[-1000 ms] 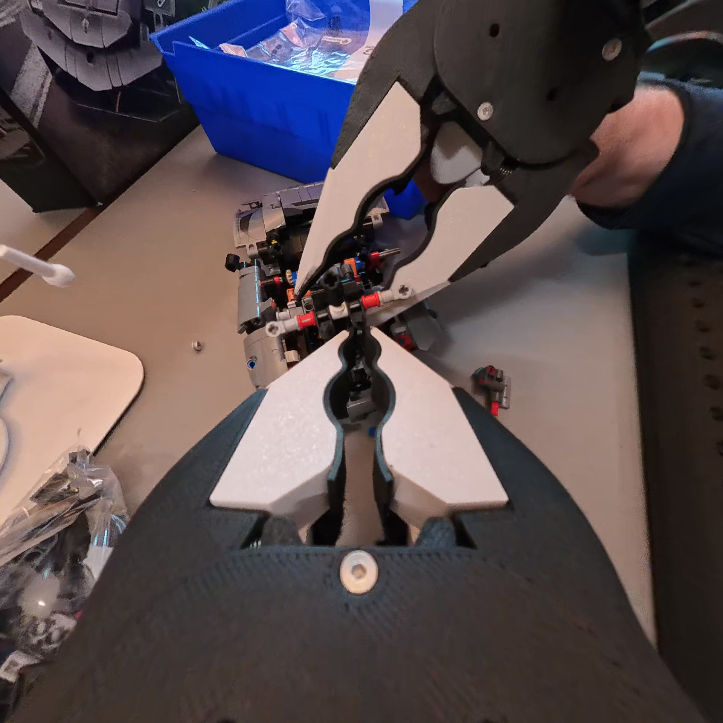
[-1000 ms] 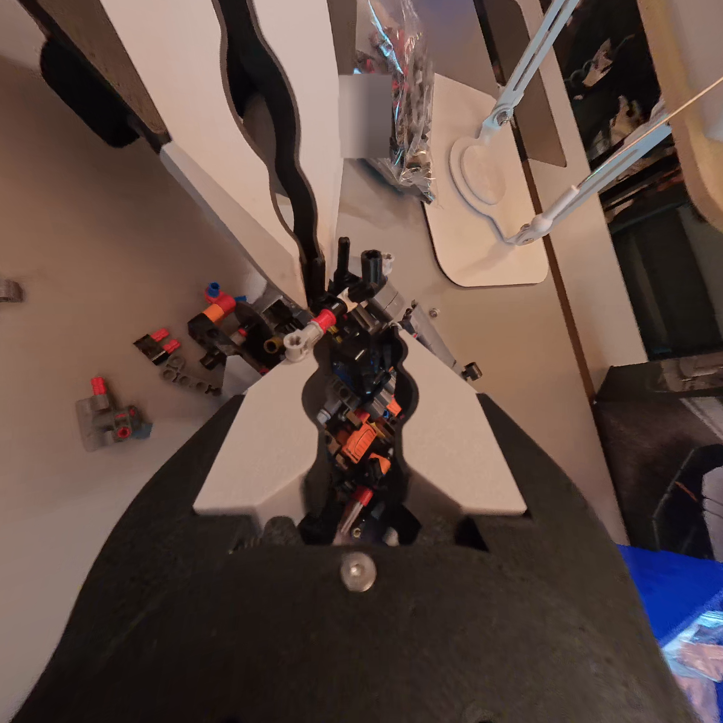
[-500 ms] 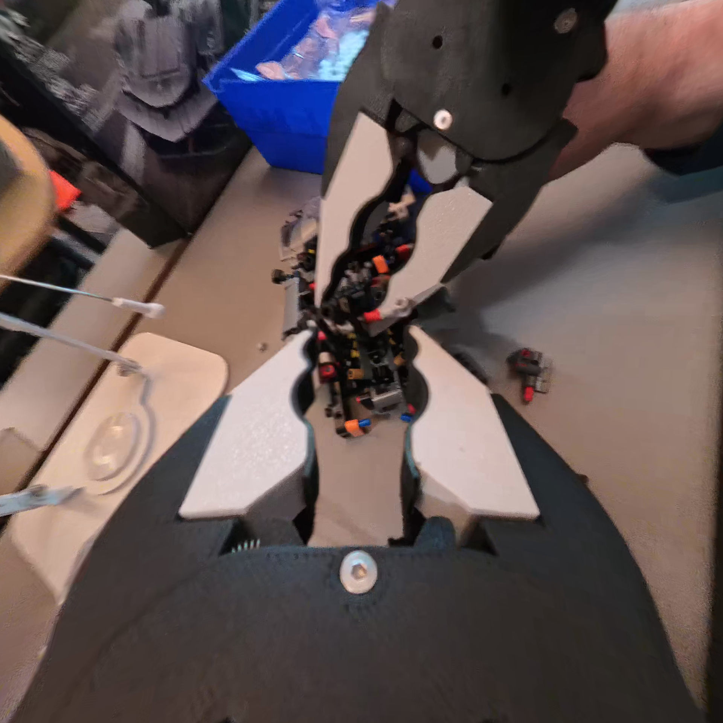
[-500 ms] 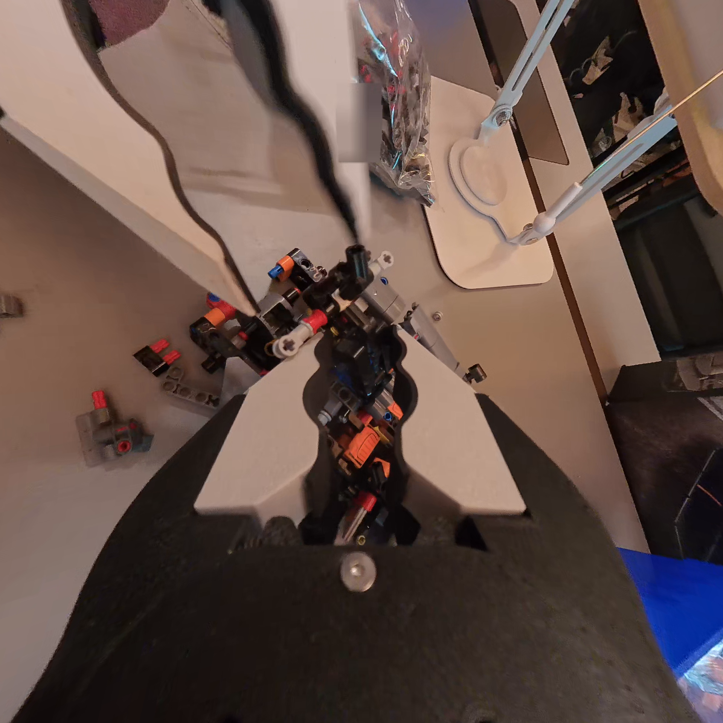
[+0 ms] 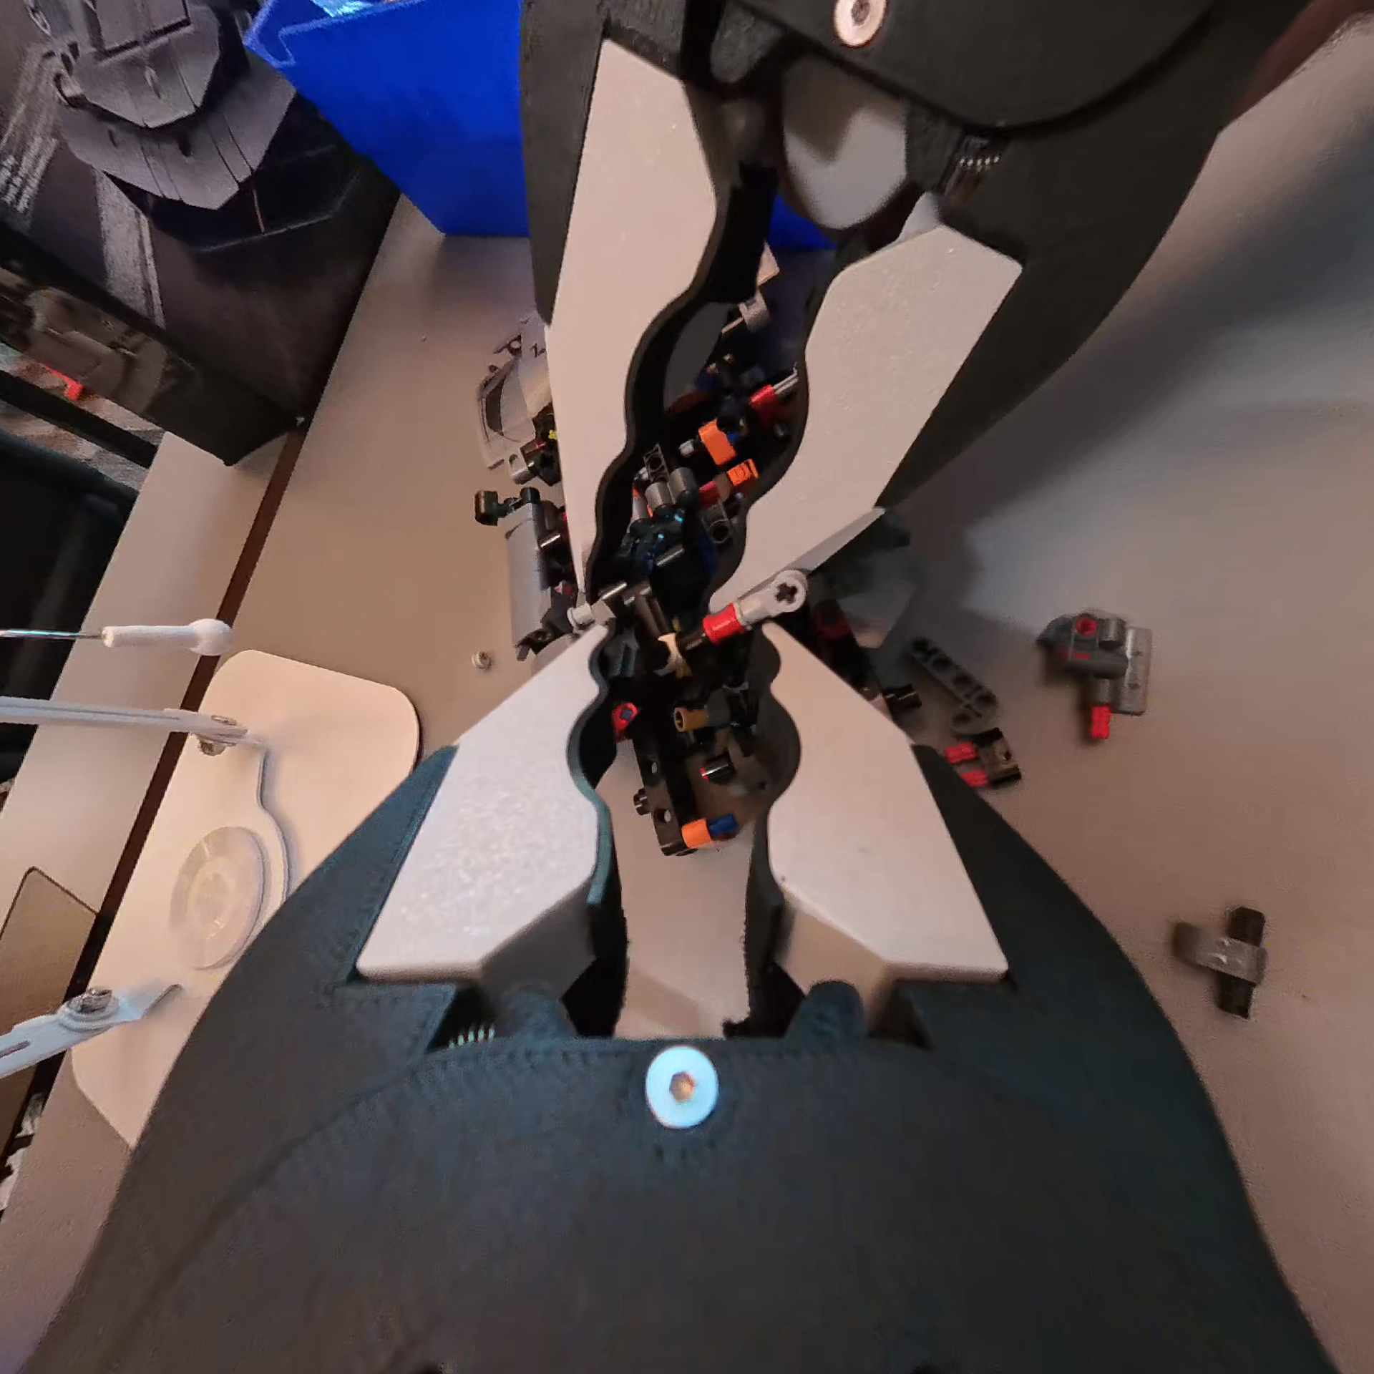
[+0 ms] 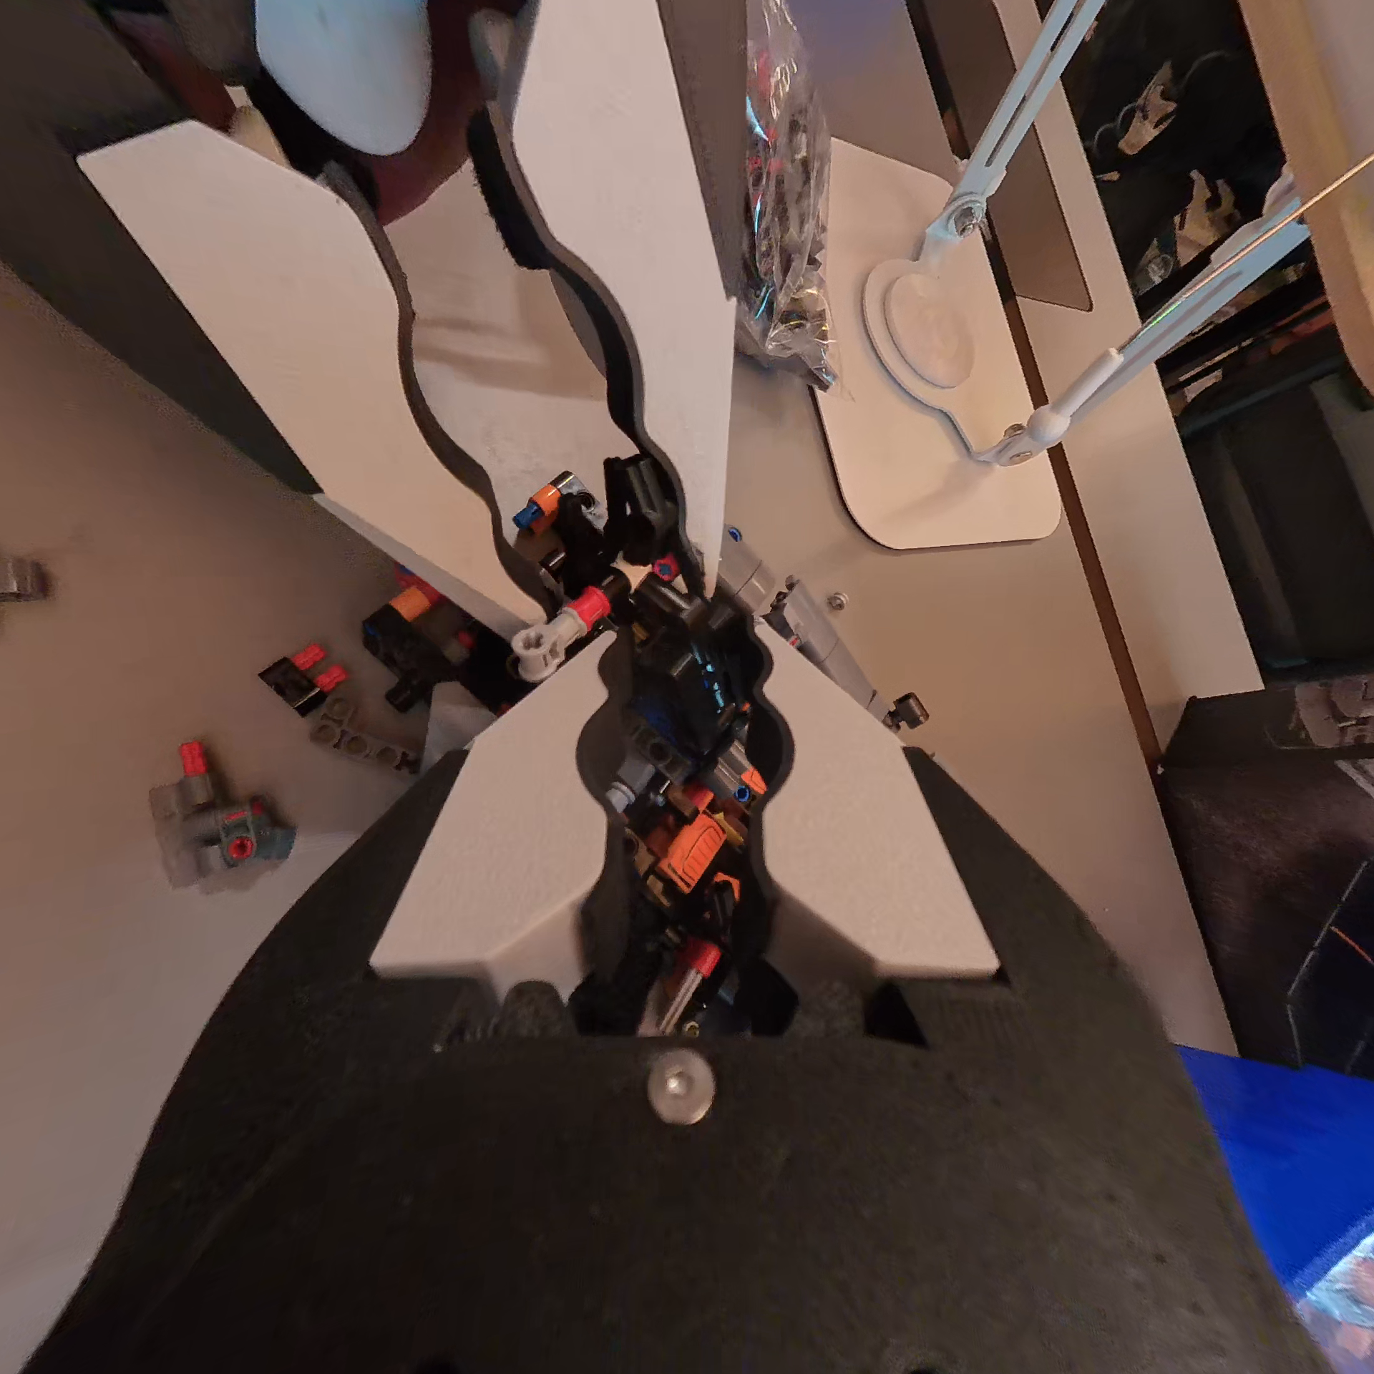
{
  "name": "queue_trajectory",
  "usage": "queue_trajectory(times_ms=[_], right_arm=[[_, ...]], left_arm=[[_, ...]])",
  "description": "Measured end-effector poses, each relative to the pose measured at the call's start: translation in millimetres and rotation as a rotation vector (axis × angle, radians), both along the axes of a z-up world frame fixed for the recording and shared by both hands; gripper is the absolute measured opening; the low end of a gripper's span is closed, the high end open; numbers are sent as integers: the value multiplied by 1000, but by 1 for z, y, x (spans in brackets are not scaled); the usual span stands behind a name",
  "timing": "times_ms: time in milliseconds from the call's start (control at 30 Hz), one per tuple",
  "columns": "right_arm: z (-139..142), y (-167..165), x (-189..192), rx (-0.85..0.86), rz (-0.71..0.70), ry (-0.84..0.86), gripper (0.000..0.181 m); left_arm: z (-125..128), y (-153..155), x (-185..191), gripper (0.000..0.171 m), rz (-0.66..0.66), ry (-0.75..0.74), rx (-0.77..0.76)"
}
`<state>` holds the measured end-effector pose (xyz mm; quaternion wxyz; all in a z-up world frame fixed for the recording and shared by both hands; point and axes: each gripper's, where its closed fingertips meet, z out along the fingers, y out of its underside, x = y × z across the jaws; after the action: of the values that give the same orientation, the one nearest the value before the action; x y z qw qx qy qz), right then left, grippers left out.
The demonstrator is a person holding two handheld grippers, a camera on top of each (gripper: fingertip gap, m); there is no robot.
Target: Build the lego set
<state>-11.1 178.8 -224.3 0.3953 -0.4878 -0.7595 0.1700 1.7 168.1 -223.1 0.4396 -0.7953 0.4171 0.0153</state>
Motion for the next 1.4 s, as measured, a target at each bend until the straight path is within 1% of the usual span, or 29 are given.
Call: queue_trajectory(times_ms=[100, 133, 300, 367, 500, 600, 667, 700, 733, 767, 800, 833, 867, 933, 1000, 1033, 1100, 1233, 1300, 1400], right_arm=[[-1, -1, 0, -22, -1, -4, 27], [-2, -1, 0, -39, -6, -5, 27], [-3, -2, 0, -116, -32, -9, 28], [-3, -3, -1, -142, -26, -9, 29], [-5, -5, 0, -164, -22, -15, 30], [-5, -5, 0, -181, -22, -16, 31], [-5, -5, 0, -194, -30, -15, 31], [-4, -2, 0, -199, -52, -8, 31], [-1, 10, 2, -174, -109, 1, 29], [2, 31, 8, -128, -190, 1, 25], [2, 47, 15, -102, -242, 2, 21], [4, 49, 17, -125, -235, 14, 19], [6, 39, 14, -151, -197, 26, 19], [6, 20, 8, -119, -147, 10, 18], [2, 13, 6, -131, -126, -9, 20], [2, 10, 5, -132, -109, -7, 21], [3, 8, 4, -153, -97, -6, 21], [6, 3, 4, -160, -66, 8, 20], [11, -2, 5, -182, -47, 23, 25], [25, -3, 7, -197, -54, 74, 30]], left_arm=[[-1, -1, -2, 29, 5, 12, 5], [-2, -1, -3, 26, 8, 32, 16], [-2, -2, -6, 26, -9, 194, 106], [-3, -4, -6, 26, -39, 262, 144], [-4, -8, -7, 25, -70, 339, 178], [-5, -9, -8, 23, -104, 373, 174], [-6, -11, -7, 22, -123, 321, 146], [-7, -12, -7, 22, -126, 330, 145], [-12, -19, -4, 18, -161, 349, 109], [-22, -31, 6, 17, -214, 337, 72], [-36, -40, 13, 17, -245, 376, 50], [-46, -36, 6, 18, -221, 497, 81], [-47, -31, 0, 19, -206, 546, 90], [-34, -29, 2, 21, -199, 368, 13], [-29, -33, 3, 21, -195, 260, -20], [-31, -37, 3, 22, -199, 236, -52], [-34, -42, 0, 22, -205, 252, -71], [-19, -46, 4, 23, -211, 184, -60], [-16, -44, 2, 33, -192, 168, -64], [-10, -41, -4, 37, -158, 141, -58]])
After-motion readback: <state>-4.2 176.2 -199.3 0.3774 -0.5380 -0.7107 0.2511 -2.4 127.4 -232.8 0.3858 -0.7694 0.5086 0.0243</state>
